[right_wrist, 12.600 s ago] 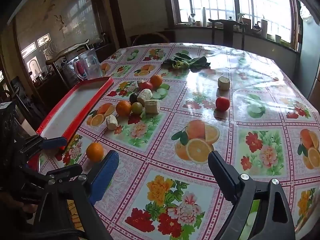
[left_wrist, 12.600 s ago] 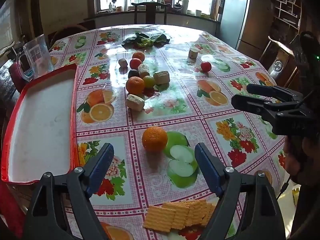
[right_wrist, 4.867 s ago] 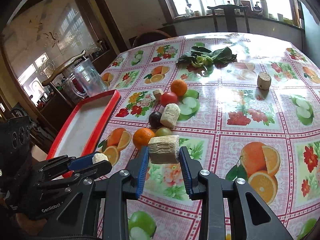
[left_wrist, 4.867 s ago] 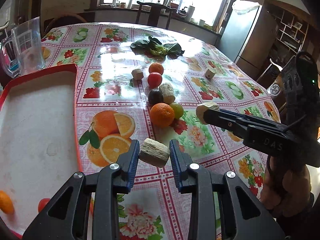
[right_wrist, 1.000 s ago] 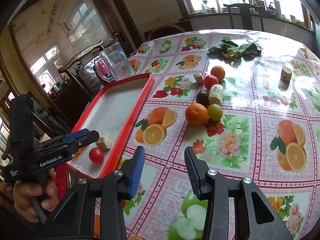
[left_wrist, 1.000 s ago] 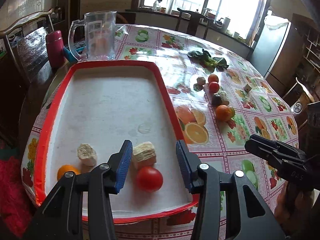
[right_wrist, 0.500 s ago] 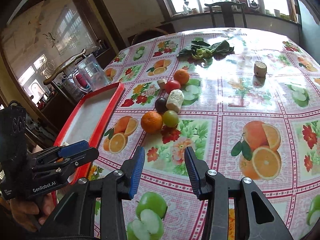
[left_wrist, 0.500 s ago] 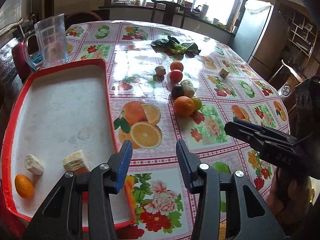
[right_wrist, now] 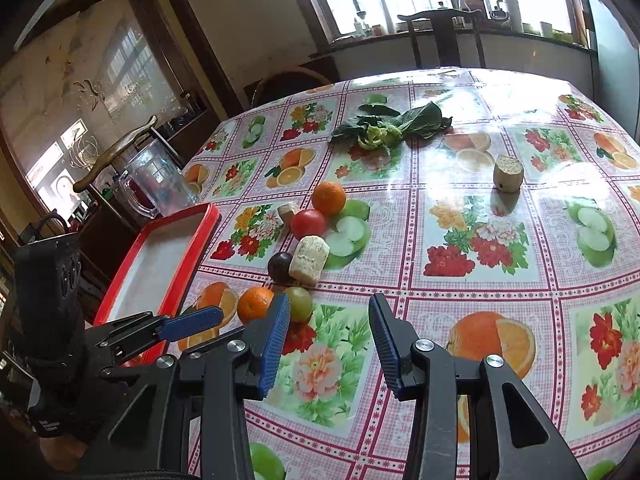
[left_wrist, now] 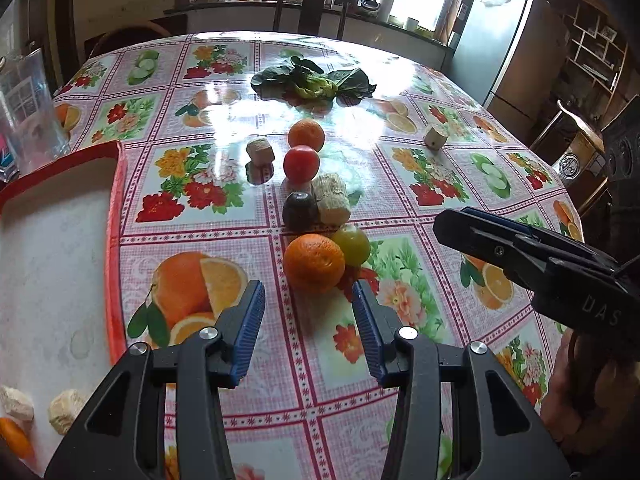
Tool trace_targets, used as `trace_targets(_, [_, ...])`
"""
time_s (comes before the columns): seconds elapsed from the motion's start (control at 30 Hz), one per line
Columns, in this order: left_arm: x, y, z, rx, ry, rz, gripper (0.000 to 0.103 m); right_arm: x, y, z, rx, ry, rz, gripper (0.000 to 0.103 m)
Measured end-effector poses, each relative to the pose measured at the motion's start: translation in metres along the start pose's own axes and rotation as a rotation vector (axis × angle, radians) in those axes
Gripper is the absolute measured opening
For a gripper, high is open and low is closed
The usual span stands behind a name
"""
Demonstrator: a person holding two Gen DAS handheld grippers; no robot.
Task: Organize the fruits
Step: 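Grasp another orange with the left tool while the right tool grasps a white cylinder, then carry the orange in the left tool while the right tool carries the white cylinder to the tray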
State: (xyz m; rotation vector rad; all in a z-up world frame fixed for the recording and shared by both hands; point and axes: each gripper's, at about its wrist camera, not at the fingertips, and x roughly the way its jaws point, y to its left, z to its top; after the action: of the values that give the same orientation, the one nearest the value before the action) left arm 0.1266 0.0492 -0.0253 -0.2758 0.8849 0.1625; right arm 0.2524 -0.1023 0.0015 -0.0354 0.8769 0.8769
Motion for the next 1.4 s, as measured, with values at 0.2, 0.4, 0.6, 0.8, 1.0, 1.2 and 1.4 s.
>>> trace_targets(0.2, [0.024, 0.002, 0.008, 0.002, 0.017, -0.035, 0.035, 0.025, 0.000, 0.017, -0.002, 0.022, 0.009, 0.043])
trace_targets(0.4, [0.015, 0.011, 0.007, -0.037, -0.001, -0.095, 0.034, 0.065, 0.010, 0.026, -0.022, 0.081, 0.017, 0.043])
trace_targets(0.6, [-0.003, 0.020, 0.004, -0.059, -0.024, -0.101, 0.034, 0.084, 0.021, 0.025, -0.038, 0.100, 0.048, 0.031])
trace_targets(0.8, [-0.019, 0.031, -0.001, -0.081, -0.046, -0.090, 0.034, 0.069, 0.043, 0.017, -0.095, 0.101, 0.063, 0.028])
trace_targets(1.0, [-0.039, 0.043, -0.010, -0.095, -0.070, -0.077, 0.034, 0.046, 0.060, 0.007, -0.121, 0.081, 0.087, 0.028])
trace_targets(1.2, [-0.061, 0.057, -0.021, -0.117, -0.101, -0.062, 0.034, 0.027, 0.078, 0.001, -0.140, 0.064, 0.103, 0.028])
trace_targets(1.4, [-0.082, 0.070, -0.031, -0.144, -0.135, -0.047, 0.034, 0.018, 0.096, -0.006, -0.160, 0.058, 0.115, 0.028])
